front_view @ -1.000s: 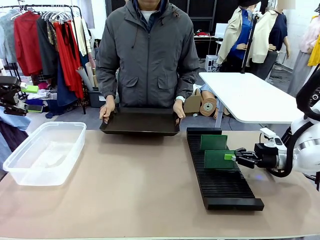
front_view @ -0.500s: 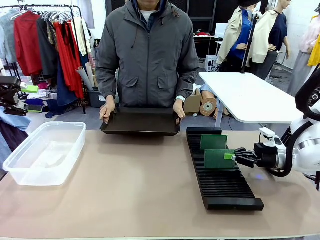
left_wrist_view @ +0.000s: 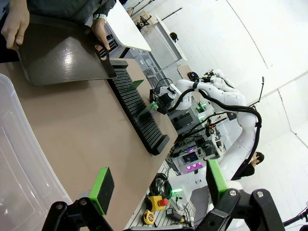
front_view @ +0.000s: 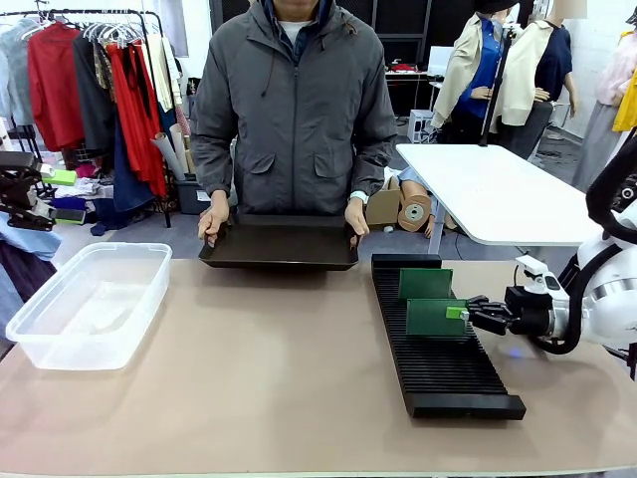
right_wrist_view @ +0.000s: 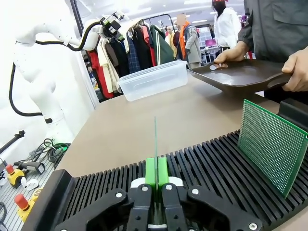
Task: Sort PCBs into racks and boxes based on the side picked up.
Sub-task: If the short side of the Blank PCB is picked up, insert it into the PCB Rack ; if the long side is picked up, place it in the Organizing box.
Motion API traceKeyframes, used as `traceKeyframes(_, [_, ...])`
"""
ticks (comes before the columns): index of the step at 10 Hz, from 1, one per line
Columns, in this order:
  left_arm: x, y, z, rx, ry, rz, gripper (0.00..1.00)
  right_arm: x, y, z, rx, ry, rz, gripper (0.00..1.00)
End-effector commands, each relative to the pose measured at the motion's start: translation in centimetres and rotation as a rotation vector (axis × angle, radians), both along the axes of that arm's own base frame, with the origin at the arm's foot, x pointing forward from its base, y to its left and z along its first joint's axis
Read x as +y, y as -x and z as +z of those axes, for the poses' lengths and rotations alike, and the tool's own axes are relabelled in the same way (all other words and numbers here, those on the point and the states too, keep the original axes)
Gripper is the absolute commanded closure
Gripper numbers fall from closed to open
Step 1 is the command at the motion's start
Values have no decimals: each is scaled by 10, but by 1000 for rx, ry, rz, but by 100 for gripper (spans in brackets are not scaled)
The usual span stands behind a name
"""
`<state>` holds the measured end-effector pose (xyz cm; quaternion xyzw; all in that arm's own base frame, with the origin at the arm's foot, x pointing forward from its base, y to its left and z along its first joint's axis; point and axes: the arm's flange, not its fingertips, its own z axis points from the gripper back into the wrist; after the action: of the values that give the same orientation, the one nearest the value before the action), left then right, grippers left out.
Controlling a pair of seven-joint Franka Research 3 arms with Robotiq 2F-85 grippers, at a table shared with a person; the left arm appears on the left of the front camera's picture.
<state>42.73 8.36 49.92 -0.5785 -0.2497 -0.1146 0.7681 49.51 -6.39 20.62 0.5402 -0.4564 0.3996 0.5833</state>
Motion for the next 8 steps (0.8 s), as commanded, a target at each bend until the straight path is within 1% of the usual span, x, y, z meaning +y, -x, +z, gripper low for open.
traceKeyframes(1, [0,1,2,6,10,2,0,-6,-6,2,25,-33,18,100])
traceKeyframes(8, [0,1,2,6,10,2,0,-9,-8,-1,32,44,26,100])
